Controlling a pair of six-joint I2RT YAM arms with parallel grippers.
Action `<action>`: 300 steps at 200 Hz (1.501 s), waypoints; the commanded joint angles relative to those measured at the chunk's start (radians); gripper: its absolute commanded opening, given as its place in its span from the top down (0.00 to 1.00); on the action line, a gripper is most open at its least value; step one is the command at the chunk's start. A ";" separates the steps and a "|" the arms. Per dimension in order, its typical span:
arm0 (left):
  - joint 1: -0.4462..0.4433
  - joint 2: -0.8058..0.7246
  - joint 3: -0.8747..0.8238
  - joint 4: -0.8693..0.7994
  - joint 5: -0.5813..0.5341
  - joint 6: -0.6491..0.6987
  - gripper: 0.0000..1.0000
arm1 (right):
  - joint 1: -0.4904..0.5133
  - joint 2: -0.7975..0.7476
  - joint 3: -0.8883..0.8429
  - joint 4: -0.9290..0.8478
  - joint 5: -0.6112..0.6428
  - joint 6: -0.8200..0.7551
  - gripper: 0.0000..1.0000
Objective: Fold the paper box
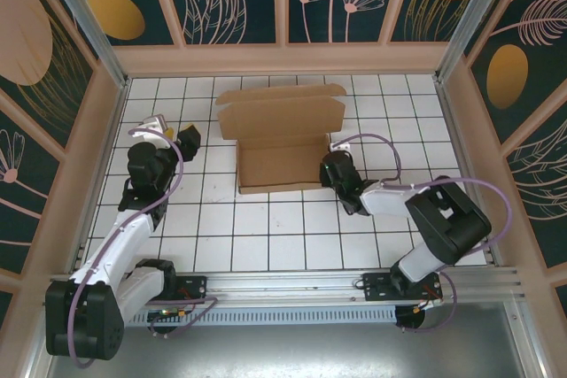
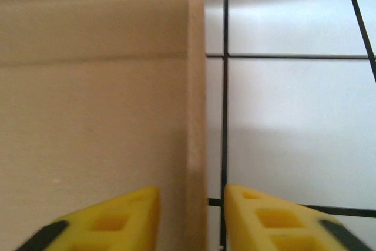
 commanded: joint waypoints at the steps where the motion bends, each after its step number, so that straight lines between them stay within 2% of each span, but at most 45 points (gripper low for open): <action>1: -0.036 0.026 0.015 -0.006 0.053 0.117 0.31 | 0.003 -0.138 -0.016 0.097 -0.096 -0.108 0.51; 12: -0.056 0.071 0.049 -0.033 0.083 0.175 0.30 | -0.011 -0.205 -0.046 0.173 -0.165 -0.160 0.48; 23: -0.060 0.131 0.100 -0.064 0.126 0.218 0.29 | -0.060 -0.241 -0.052 0.222 -0.313 -0.199 0.48; 46: -0.060 0.218 0.173 -0.060 0.117 0.281 0.27 | -0.179 -0.173 0.070 0.145 -0.476 -0.317 0.49; 59: -0.046 0.239 0.180 0.001 0.097 0.311 0.28 | -0.256 -0.159 0.081 0.201 -0.604 -0.387 0.49; 70: -0.017 0.261 0.178 0.059 0.149 0.316 0.29 | -0.341 -0.158 0.050 0.326 -0.758 -0.414 0.51; 88: 0.028 0.301 0.149 0.176 0.246 0.321 0.29 | -0.436 -0.135 0.022 0.489 -0.861 -0.478 0.51; 106: 0.055 0.353 0.131 0.271 0.353 0.354 0.29 | -0.465 -0.088 0.077 0.443 -0.944 -0.623 0.49; 117: 0.064 0.381 0.114 0.341 0.416 0.363 0.29 | -0.474 -0.065 0.113 0.399 -0.971 -0.675 0.47; 128: 0.079 0.404 0.095 0.413 0.501 0.361 0.28 | -0.500 -0.040 0.122 0.424 -1.001 -0.662 0.45; 159: 0.108 0.456 0.070 0.516 0.572 0.360 0.28 | -0.559 0.021 0.142 0.492 -1.056 -0.614 0.40; 192: 0.108 0.536 0.124 0.516 0.718 0.354 0.31 | -0.596 0.081 0.185 0.478 -1.121 -0.612 0.37; 239: 0.108 0.596 0.174 0.496 0.722 0.415 0.35 | -0.597 0.184 0.325 0.328 -1.218 -0.652 0.38; 300: 0.099 0.666 0.283 0.343 0.754 0.513 0.42 | -0.564 0.288 0.472 0.149 -1.227 -0.713 0.47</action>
